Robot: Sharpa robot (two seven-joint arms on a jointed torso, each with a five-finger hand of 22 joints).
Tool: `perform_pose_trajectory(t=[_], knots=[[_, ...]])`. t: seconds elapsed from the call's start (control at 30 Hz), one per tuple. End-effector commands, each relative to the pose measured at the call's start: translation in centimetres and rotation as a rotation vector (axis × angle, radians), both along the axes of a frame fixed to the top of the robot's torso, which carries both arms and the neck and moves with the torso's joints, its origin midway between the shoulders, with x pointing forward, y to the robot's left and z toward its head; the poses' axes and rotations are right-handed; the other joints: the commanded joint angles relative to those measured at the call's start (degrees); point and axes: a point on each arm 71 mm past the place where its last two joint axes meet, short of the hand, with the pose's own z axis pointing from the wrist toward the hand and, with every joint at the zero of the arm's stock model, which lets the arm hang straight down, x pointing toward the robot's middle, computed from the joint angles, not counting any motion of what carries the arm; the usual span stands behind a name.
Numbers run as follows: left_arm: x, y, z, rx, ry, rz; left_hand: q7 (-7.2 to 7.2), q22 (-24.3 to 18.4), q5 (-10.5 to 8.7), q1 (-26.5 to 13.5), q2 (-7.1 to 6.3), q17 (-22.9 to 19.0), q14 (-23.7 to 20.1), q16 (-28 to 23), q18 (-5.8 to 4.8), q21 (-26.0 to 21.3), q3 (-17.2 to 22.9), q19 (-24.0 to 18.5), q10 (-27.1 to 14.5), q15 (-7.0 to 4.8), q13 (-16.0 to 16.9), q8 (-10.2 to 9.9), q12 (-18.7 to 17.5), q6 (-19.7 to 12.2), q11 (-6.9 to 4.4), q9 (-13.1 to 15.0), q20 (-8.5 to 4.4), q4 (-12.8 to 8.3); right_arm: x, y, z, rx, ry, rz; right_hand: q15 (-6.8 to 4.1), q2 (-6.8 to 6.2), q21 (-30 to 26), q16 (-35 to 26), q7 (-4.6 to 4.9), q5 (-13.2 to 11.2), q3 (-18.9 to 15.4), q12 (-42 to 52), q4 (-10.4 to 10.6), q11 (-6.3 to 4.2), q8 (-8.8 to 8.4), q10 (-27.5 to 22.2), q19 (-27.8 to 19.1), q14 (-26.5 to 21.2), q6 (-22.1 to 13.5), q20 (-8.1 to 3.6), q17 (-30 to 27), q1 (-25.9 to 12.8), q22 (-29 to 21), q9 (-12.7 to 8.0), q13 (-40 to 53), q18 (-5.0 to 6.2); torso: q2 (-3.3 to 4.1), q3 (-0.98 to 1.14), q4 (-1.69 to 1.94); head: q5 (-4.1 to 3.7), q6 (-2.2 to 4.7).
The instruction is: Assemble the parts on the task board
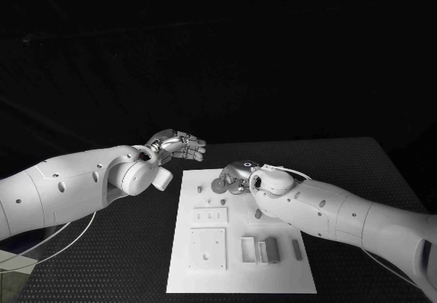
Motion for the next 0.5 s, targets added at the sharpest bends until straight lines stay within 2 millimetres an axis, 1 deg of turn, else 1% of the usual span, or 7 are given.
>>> perform_pose_trajectory(t=[0.03,0.17,0.3,0.37,0.5], knots=[[0.0,-0.2,0.2,-0.001,-0.011,-0.004,0.23,0.07,-0.35,-0.16,-0.4,0.07,0.21,-0.34,-0.6,-0.26,0.02,-0.18,-0.26,0.34,0.09,-0.37,-0.25,-0.38,0.22,0.05,0.32,0.29,-0.2,0.1,-0.5,-0.02,0.026,0.009,-0.15,0.05,0.31,-0.12,0.04,0.17,0.4,0.32,-0.1,-0.1,-0.04,-0.38,-0.07,0.01,-0.53,0.3,0.08,-0.66,1.15,0.03,0.07,3.86,-0.02,0.04,0.06,0.04,0.0],[0.0,-0.2,0.2,-0.002,-0.011,-0.005,0.24,0.07,-0.35,-0.16,-0.4,0.08,0.21,-0.35,-0.6,-0.27,0.03,-0.18,-0.27,0.34,0.09,-0.37,-0.26,-0.39,0.22,0.06,0.32,0.3,-0.3,0.2,-0.4,-0.01,0.018,0.014,-0.14,0.05,0.32,-0.11,0.05,0.17,0.45,0.34,-0.1,-0.09,-0.04,-0.39,-0.07,0.01,-0.55,0.29,0.09,-0.69,1.15,0.04,0.08,3.86,-0.04,0.07,0.08,0.02,0.01],[0.0,-0.2,0.2,-0.002,-0.011,-0.004,0.24,0.08,-0.34,-0.15,-0.4,0.09,0.21,-0.36,-0.6,-0.28,0.03,-0.18,-0.27,0.34,0.1,-0.38,-0.26,-0.4,0.22,0.06,0.32,0.3,-0.4,0.1,-0.2,0.008,-0.004,0.016,-0.12,-0.03,0.35,-0.1,0.08,0.17,0.54,0.37,-0.12,-0.08,0.03,-0.39,-0.05,0.03,-0.48,0.26,0.1,-0.73,1.16,0.07,0.1,3.86,-0.06,0.08,-0.02,0.11,0.06],[0.1,0.0,0.2,-0.001,-0.011,-0.002,0.24,0.08,-0.34,-0.15,-0.4,0.09,0.21,-0.37,-0.6,-0.29,0.03,-0.19,-0.28,0.34,0.1,-0.38,-0.26,-0.4,0.22,0.07,0.32,0.31,-0.7,-0.1,0.7,0.048,-0.105,0.039,0.03,-0.31,0.46,-0.06,0.26,0.17,0.78,0.49,-0.16,0.09,0.41,-0.34,0.02,0.07,0.07,0.15,0.14,-0.77,1.17,0.24,0.16,3.86,-0.08,0.09,-0.09,0.13,-0.01],[0.2,0.5,0.2,0.002,-0.014,0.012,0.24,0.08,-0.34,-0.15,-0.39,0.1,0.21,-0.38,-0.6,-0.29,0.04,-0.18,-0.28,0.34,0.1,-0.39,-0.25,-0.41,0.22,0.07,0.32,0.32,-0.8,-1.2,2.2,0.161,-0.224,0.034,0.36,-1.23,0.68,0.07,0.61,0.17,1.13,0.66,-0.19,0.42,0.84,-0.17,0.24,0.15,0.69,-0.09,0.23,-0.39,1.16,0.41,0.2,3.86,-0.04,0.12,-0.16,0.18,0.17]])
